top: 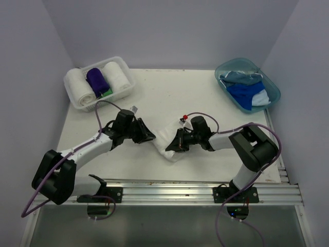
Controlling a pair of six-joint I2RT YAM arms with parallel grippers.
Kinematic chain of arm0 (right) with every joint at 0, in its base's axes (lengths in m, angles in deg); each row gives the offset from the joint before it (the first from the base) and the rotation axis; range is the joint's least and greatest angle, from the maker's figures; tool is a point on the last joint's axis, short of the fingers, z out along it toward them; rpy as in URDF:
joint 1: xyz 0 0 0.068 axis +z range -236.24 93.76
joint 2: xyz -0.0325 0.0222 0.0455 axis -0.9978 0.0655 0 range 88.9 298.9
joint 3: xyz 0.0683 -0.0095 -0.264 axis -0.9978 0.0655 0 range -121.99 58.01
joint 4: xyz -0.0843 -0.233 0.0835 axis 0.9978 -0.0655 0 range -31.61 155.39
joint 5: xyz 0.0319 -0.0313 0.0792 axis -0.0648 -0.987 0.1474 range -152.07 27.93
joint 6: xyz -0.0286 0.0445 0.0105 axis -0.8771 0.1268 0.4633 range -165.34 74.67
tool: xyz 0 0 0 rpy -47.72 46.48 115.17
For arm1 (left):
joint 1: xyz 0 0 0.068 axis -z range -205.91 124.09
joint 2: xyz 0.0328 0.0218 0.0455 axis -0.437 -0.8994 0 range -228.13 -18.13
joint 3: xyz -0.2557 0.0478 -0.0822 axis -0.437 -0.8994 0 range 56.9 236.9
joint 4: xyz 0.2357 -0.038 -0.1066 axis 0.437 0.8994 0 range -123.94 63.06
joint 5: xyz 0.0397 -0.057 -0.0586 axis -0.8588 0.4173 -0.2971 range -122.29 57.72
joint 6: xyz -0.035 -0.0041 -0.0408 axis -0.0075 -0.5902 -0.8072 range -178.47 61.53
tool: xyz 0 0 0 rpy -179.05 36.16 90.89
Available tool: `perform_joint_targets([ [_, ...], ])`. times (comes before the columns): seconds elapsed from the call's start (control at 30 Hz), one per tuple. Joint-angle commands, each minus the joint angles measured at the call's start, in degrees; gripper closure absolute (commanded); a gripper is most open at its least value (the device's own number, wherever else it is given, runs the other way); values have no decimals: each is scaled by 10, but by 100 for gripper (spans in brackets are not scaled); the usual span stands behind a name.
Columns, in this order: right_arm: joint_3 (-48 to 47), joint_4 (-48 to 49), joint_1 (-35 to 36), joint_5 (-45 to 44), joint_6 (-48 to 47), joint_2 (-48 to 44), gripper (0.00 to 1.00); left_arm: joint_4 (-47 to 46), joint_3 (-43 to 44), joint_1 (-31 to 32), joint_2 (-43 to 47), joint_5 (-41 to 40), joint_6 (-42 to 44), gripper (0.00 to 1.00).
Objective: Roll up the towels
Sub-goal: Roll the towel
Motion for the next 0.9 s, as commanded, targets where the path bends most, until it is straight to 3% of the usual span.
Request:
perform_joint_targets([
  [0.0,8,26,-8,23,18,2,100,-29,37,4,-16,4,25,73],
  [0.37,11,25,-11,28,11,21,100,-72,76,6,-92,3,33,76],
  [0.63,11,-27,-13,4,-16,-3,100,-91,113,5,-211,7,48,79],
  [0.7,9,-51,-14,-12,-25,-15,92,-90,118,5,-235,6,50,79],
  [0.73,6,-66,-14,-21,-39,-32,78,-87,122,5,-244,6,49,79],
  [0.87,-15,-191,-13,-101,-108,-117,51,-64,136,5,-270,10,52,81],
])
